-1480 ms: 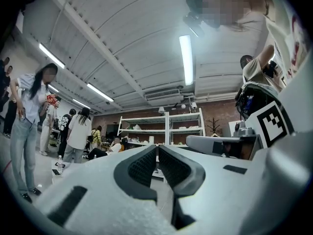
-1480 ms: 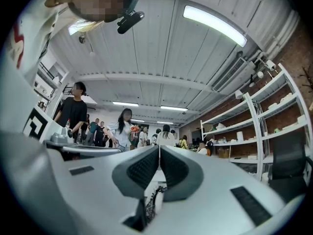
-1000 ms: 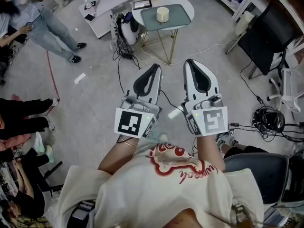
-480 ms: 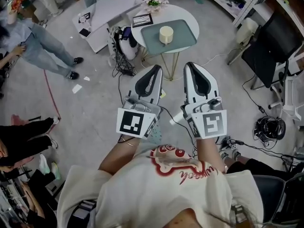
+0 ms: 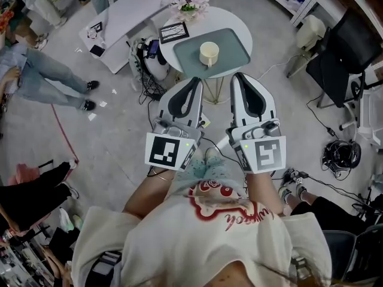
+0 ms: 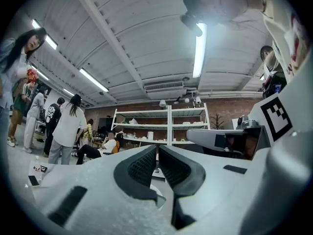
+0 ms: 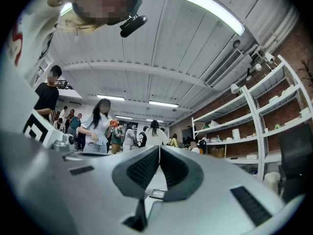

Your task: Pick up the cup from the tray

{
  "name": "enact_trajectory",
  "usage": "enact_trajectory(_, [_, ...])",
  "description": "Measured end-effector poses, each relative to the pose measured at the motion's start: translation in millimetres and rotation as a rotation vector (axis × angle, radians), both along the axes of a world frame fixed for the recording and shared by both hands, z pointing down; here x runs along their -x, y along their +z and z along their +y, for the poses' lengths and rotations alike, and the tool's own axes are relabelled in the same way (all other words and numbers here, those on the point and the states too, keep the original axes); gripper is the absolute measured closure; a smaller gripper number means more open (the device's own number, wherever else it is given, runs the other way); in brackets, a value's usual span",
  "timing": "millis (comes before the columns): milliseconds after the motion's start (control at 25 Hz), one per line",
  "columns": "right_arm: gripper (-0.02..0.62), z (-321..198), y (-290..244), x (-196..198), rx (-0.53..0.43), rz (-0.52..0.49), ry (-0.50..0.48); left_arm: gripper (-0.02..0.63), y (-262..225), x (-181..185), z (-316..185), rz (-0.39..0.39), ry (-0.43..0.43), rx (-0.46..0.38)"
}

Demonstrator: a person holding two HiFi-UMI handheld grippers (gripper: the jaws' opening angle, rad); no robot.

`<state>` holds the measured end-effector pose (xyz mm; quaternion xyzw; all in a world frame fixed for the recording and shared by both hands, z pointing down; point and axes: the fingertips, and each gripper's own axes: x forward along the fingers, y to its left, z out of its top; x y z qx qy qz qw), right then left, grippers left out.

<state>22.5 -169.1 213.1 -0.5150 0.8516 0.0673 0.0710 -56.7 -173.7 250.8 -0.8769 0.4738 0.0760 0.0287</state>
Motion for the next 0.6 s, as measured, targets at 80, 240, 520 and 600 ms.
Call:
enact_trajectory(80, [0.569,-10.0,3.7,-0.1,0.013,0.001,-0.002,0.580,3.1,0.4,-8.6,0.003,-0.006,0.010])
enact_trajectory(240, [0.569,-28.8,8.7,2.7,0.023,-0.001,-0.004,0.580,8.4,-0.2,-22.0,0.005,-0.001,0.020])
enact_trajectory(520, [0.569,-55.6,34.4,4.6,0.060,0.002,-0.013,0.580,24.8,1.1,-46.4,0.014,-0.021,0.045])
enact_trajectory(600, [0.569,-62.9,46.6,4.3,0.080,0.003,-0.011,0.580,30.2,0.5,-49.5,0.017,-0.022,0.053])
